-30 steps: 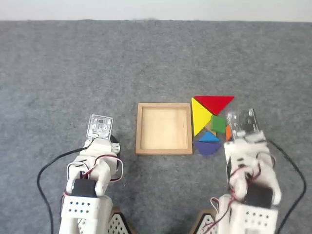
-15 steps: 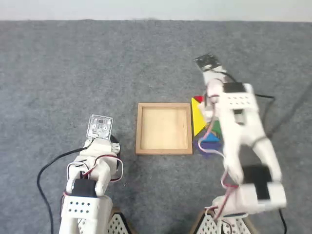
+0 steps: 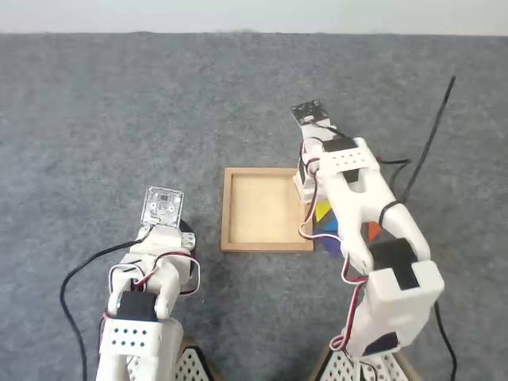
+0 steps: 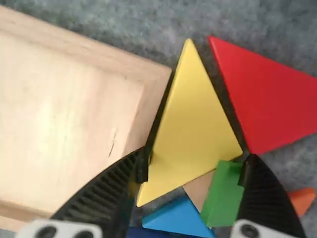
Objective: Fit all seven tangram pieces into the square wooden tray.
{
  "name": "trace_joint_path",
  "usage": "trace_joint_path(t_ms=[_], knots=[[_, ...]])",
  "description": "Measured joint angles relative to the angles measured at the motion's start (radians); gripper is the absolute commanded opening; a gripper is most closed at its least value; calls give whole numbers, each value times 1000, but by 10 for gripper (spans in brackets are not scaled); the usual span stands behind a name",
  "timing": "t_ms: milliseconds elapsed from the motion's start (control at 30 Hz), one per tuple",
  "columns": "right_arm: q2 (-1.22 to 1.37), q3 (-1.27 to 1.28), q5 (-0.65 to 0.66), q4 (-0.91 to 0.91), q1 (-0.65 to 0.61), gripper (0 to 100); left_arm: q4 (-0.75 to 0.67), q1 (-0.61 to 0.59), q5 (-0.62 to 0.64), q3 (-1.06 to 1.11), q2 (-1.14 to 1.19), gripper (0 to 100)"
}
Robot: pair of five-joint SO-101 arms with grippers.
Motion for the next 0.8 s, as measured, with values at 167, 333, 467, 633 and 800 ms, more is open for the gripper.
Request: trace_joint_path(t_ms=[167, 333, 467, 633, 800], knots=[[23, -21, -34, -2, -3, 301, 0, 0, 0, 0, 0, 15], [31, -21, -43, -2, -3, 301, 0, 0, 0, 0, 0, 15], [61, -31, -72, -8, 25, 301, 0, 0, 0, 0, 0, 15], [84, -31, -84, -2, 94, 301, 0, 0, 0, 0, 0, 15], [84, -32, -84, 8, 143, 300, 0, 0, 0, 0, 0, 15]])
